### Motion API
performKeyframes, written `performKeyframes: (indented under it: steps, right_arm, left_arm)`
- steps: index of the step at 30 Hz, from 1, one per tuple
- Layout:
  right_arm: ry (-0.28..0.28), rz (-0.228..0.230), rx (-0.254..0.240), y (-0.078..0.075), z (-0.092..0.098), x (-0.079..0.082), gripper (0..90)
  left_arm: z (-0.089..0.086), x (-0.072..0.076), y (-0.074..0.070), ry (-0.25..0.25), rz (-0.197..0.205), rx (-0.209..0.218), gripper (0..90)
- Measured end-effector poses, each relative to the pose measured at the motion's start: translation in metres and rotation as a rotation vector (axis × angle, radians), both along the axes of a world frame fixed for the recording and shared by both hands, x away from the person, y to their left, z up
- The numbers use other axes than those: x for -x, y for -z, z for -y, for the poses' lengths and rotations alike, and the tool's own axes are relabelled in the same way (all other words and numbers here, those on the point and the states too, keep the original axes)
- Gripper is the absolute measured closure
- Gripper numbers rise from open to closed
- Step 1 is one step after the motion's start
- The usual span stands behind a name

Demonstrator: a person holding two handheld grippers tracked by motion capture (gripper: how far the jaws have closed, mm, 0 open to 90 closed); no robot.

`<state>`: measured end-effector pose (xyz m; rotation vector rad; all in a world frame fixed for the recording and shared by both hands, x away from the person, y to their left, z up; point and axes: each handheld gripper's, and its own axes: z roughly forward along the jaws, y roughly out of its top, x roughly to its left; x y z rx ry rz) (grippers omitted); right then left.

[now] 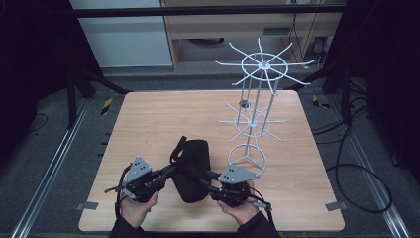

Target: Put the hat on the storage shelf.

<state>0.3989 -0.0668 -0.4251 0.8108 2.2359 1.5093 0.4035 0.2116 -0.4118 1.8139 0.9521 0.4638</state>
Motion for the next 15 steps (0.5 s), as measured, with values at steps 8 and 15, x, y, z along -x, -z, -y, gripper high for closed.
performKeyframes:
  steps: [8, 15]
  right_arm:
    - [0.055, -0.019, -0.008, 0.004, 0.014, -0.004, 55.9]
    - [0.114, -0.043, 0.054, 0.02, 0.033, -0.007, 50.0]
  left_arm:
    - [-0.028, -0.005, 0.013, -0.064, -0.043, -0.028, 83.8]
    - [-0.053, -0.015, 0.03, -0.121, -0.098, -0.117, 83.5]
